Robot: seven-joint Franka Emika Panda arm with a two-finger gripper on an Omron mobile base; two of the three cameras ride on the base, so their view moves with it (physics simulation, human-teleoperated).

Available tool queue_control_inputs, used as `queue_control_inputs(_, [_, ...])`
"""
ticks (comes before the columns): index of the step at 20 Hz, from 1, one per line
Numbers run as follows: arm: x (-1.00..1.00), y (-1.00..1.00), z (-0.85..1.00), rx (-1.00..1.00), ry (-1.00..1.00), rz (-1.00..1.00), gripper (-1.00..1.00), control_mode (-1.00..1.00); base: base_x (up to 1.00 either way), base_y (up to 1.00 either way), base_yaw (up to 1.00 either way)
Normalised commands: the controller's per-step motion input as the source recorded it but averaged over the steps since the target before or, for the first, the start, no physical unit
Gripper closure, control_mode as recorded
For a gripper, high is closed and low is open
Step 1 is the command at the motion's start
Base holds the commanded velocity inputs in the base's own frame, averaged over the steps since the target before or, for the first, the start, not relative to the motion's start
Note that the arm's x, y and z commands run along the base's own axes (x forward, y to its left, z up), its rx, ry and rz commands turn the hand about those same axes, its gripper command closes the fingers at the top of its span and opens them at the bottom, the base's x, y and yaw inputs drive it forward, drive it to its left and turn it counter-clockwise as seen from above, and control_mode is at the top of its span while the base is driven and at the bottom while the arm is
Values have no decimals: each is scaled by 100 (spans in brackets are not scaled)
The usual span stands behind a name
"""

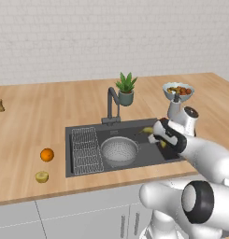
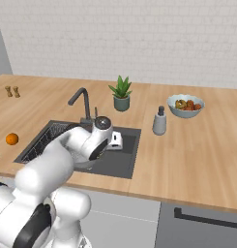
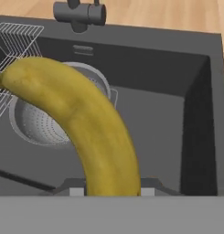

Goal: Put the colander in the sink, put the kiwi, banana, orange in the colander, and turn on the sink faucet and pour water over the colander.

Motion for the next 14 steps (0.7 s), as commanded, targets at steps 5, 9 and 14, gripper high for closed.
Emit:
queue_control_inputs(5, [28, 66, -5, 0, 0, 0, 100, -100, 0, 0, 0])
queue_control_inputs(9, [33, 46, -18, 1, 0, 0, 100, -100, 0, 0, 0])
queue_control_inputs(14, [22, 41, -21, 2, 0, 0, 100, -100, 0, 0, 0])
